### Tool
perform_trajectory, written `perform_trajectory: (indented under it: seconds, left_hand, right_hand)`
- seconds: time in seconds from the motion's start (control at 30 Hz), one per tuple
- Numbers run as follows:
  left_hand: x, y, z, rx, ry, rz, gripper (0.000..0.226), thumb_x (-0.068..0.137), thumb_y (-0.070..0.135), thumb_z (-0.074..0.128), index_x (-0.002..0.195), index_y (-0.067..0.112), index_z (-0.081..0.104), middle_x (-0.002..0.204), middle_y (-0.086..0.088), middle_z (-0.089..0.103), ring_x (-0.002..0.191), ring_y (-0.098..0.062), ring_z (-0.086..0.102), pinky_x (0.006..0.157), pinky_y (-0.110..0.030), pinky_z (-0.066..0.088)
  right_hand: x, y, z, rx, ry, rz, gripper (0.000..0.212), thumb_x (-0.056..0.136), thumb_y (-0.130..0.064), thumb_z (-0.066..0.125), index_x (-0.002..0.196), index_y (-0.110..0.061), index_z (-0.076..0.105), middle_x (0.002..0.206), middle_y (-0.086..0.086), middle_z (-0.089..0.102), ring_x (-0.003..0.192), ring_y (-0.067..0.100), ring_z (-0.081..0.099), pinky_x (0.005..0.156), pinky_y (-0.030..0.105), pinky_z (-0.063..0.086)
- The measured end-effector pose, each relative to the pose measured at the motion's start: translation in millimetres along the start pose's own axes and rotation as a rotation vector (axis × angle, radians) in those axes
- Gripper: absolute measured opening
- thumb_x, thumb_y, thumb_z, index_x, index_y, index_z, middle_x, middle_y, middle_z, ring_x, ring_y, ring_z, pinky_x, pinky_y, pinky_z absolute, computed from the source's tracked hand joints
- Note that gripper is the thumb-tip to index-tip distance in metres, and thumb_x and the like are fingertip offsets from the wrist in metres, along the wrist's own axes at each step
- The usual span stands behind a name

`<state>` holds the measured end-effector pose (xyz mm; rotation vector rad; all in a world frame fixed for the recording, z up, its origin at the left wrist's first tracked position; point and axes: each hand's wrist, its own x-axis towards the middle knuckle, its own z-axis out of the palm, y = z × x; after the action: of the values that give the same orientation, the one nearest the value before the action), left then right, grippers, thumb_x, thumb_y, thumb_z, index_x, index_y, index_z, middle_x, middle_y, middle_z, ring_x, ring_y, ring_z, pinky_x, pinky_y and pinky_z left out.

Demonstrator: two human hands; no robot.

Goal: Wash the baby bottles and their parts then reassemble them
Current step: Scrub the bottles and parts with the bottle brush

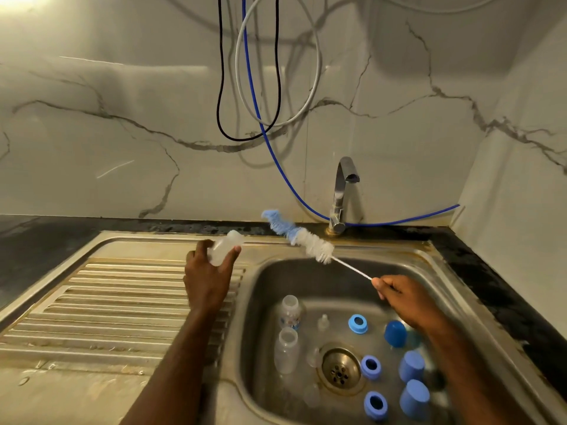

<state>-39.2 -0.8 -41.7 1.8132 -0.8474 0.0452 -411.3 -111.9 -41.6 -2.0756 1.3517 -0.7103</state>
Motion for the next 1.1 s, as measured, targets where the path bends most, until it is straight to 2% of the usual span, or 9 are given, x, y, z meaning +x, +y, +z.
perform_trajectory:
  seconds: [0.1,0.17,0.27,0.4,0.53,0.63,0.77,0.9,1.1]
  left_hand:
    - [-10.6,13.0,-1.2,-0.241,-0.161,-0.062,0.038,0.077,0.075,0.061,0.089,0.039,0.061,0.083,0.02,0.064,0.077,-0.002,0.064,0.061,-0.023,0.049]
    - [-18.8,27.5,3.9,-0.323,-0.258,-0.103,0.03,0.081,0.072,0.059,0.088,0.043,0.062,0.081,0.025,0.064,0.078,0.002,0.063,0.06,-0.019,0.048]
    - [-32.4,41.3,14.1,-0.343,-0.427,-0.065,0.038,0.086,0.069,0.056,0.103,0.036,0.066,0.095,0.017,0.068,0.082,-0.004,0.067,0.057,-0.019,0.053]
    - [-53.0,53.9,28.4,-0.334,-0.571,0.018,0.045,0.087,0.07,0.057,0.103,0.03,0.069,0.093,0.008,0.073,0.078,-0.002,0.069,0.058,-0.018,0.052]
    - [-40.3,57.0,22.3,-0.455,-0.443,-0.135,0.047,0.09,0.064,0.058,0.108,0.023,0.07,0.095,0.002,0.073,0.079,-0.013,0.07,0.051,-0.015,0.049]
    - [-31.9,45.6,17.2,-0.391,-0.391,-0.183,0.047,0.09,0.066,0.056,0.11,0.025,0.068,0.1,0.006,0.069,0.086,-0.016,0.067,0.051,-0.02,0.052]
    - [-40.4,45.1,23.8,-0.362,-0.449,-0.142,0.055,0.086,0.074,0.054,0.105,0.025,0.07,0.093,0.004,0.072,0.076,-0.014,0.069,0.049,-0.015,0.047]
    - [-54.8,50.5,35.6,-0.341,-0.502,-0.056,0.05,0.085,0.076,0.054,0.1,0.031,0.069,0.087,0.009,0.071,0.071,-0.009,0.069,0.052,-0.014,0.048]
    - [-37.2,47.3,22.6,-0.391,-0.415,-0.166,0.05,0.087,0.072,0.054,0.097,0.025,0.07,0.083,0.002,0.069,0.059,-0.009,0.063,0.045,-0.013,0.043]
  right_hand:
    - [-4.4,-5.2,2.9,0.055,-0.007,-0.039,0.04,0.102,-0.036,0.051,0.067,-0.018,0.058,0.056,-0.003,0.052,0.056,0.009,0.049,0.066,0.041,0.047]
    - [-7.8,-11.5,10.2,0.012,-0.031,-0.076,0.04,0.102,-0.039,0.051,0.068,-0.02,0.059,0.058,-0.004,0.055,0.055,0.005,0.049,0.065,0.039,0.048]
    - [-9.0,-17.6,16.5,-0.037,0.003,-0.12,0.038,0.101,-0.041,0.051,0.068,-0.025,0.056,0.058,-0.009,0.056,0.055,0.004,0.051,0.064,0.04,0.05]
    - [-8.1,-27.5,23.0,-0.111,0.098,-0.203,0.033,0.1,-0.045,0.05,0.073,-0.027,0.055,0.061,-0.007,0.055,0.058,0.009,0.054,0.061,0.039,0.049]
    - [-5.8,-17.3,14.6,-0.038,0.098,-0.196,0.034,0.101,-0.04,0.052,0.071,-0.025,0.057,0.063,-0.003,0.056,0.059,0.012,0.054,0.064,0.043,0.049]
    - [-5.1,-11.0,9.1,0.018,0.11,-0.192,0.035,0.102,-0.038,0.052,0.069,-0.027,0.057,0.063,-0.007,0.058,0.058,0.007,0.053,0.061,0.037,0.047]
    - [-6.2,-21.8,21.8,-0.023,0.059,-0.212,0.037,0.101,-0.041,0.052,0.068,-0.024,0.056,0.061,-0.003,0.055,0.053,0.006,0.049,0.06,0.042,0.047]
    - [-7.1,-33.5,32.2,-0.062,0.076,-0.234,0.038,0.101,-0.042,0.051,0.067,-0.025,0.051,0.057,-0.004,0.052,0.052,0.007,0.049,0.055,0.032,0.044]
    - [-6.9,-19.0,16.7,-0.043,-0.011,-0.146,0.038,0.102,-0.041,0.05,0.07,-0.021,0.057,0.062,0.002,0.056,0.056,0.007,0.05,0.066,0.045,0.05]
